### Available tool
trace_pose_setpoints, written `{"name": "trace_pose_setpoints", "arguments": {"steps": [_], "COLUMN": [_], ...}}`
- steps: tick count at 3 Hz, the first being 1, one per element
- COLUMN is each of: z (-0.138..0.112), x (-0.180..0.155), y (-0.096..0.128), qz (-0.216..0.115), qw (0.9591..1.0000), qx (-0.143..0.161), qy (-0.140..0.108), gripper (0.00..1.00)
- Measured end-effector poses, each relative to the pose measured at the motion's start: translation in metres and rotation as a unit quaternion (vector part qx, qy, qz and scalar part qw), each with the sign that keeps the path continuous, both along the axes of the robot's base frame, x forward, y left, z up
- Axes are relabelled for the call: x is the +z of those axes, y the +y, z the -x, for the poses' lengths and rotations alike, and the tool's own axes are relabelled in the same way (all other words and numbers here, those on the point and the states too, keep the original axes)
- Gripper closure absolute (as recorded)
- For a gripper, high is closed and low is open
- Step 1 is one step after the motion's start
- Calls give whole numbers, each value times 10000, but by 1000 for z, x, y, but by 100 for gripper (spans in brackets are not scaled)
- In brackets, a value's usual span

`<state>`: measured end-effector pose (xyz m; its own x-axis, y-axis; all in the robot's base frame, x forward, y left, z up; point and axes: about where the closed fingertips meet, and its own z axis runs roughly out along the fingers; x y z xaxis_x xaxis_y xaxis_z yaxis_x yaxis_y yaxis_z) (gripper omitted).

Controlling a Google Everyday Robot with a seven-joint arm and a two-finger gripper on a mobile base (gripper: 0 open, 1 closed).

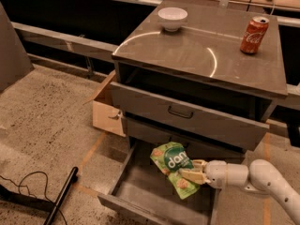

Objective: Pick green rice chip bag from bottom drawer and place on counter

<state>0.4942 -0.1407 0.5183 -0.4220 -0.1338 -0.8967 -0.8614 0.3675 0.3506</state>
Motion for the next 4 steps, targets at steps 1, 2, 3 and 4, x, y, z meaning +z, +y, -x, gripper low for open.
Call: {"name": "trace_pose_setpoints", "arguments": {"steps": [1, 2, 3, 4], "z": [1, 13, 31, 37], "x": [23, 66, 109, 165], "y": [3, 4, 3, 6], "qz": [-98, -183, -267, -368], "qw": [9998, 9990, 9982, 9969], "qx": [45, 88, 74, 129], "qy": [-160, -387, -528, -685], "gripper": [100, 100, 100, 100]}}
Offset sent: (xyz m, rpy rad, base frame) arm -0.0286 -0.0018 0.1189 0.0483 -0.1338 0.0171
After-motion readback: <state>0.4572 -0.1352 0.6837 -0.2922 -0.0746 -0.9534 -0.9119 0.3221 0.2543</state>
